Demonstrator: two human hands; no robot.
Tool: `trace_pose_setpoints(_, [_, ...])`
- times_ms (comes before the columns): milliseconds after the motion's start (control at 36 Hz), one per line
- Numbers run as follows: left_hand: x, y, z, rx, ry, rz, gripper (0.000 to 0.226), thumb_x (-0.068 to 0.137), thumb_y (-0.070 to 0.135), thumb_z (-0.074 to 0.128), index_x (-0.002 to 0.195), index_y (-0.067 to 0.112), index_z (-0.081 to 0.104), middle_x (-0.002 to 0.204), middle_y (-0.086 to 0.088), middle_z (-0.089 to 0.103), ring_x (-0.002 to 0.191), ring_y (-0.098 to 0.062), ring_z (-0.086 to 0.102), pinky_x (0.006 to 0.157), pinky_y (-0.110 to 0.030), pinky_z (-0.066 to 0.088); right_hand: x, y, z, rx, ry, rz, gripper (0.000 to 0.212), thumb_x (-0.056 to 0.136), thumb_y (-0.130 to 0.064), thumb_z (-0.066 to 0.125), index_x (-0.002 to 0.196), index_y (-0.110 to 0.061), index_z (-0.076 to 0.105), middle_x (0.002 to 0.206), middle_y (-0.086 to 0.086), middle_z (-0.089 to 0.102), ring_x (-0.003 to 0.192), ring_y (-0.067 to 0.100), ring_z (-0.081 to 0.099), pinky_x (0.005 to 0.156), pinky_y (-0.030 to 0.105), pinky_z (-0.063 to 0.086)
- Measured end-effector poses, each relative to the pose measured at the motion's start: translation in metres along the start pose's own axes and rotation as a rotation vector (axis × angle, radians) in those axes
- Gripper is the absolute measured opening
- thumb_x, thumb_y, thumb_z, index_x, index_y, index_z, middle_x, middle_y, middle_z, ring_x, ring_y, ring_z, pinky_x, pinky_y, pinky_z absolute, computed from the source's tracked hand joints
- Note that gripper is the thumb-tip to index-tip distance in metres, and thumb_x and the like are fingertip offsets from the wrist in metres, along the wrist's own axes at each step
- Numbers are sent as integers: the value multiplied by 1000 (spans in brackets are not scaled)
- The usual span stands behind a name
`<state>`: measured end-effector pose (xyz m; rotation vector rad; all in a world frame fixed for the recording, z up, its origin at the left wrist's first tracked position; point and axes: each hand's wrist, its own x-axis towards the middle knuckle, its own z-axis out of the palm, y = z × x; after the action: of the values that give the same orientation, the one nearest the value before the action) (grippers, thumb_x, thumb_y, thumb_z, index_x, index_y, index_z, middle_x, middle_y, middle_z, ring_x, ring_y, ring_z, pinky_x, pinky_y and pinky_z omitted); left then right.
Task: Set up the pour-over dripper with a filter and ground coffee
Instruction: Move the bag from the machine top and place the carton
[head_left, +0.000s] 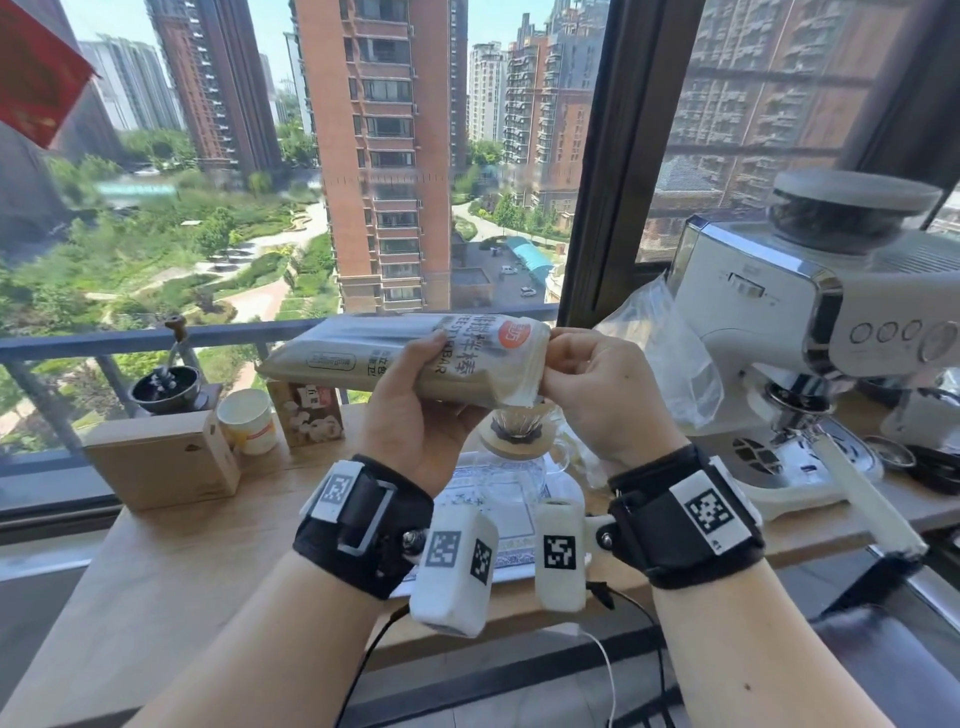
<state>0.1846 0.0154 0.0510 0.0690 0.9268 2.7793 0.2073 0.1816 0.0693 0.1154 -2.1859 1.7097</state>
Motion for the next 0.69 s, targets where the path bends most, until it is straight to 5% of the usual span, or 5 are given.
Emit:
trace_pose_setpoints(222, [-21,-8,-34,-16,85,-28,35,88,19,71,119,7,60,113,-17,67,87,-28,70,72,-38,63,-28,27,2,28,-48,62,5,86,-25,82,85,-20,82,90,-13,79,84,2,74,73,13,56])
trace_pose_setpoints(389, [-26,-4,-47,-3,139,-21,25,88,19,71,110,9,63,104,-14,70,85,-27,71,71,-38,63,-31,29,18,-91,-54,47,7,84,-22,84,89,-18,83,102,-11,74,91,-2,70,76,12,54])
trace_pose_setpoints(556, [-31,-1,-55,-8,169,-13,36,89,20,69,122,8,58,118,-17,65,91,-28,69,72,-38,63,-34,32,31,-92,-61,34,12,75,-23,91,76,-20,79,103,-7,72,91,1,69,78,17,56])
trace_pose_setpoints(639, [-33,3,-61,-3,183,-10,34,92,20,68,122,8,59,120,-18,64,91,-28,70,75,-40,62,-33,35,33,62,-135,80,17,75,-15,91,73,-14,74,94,-3,77,88,9,74,80,27,60])
trace_pose_setpoints(694, [-33,5,-64,-2,192,-14,33,93,21,68,122,8,59,119,-18,64,90,-28,69,80,-41,61,-34,36,33,237,-187,125,20,74,-13,89,72,-12,70,85,-4,78,81,8,76,74,21,59])
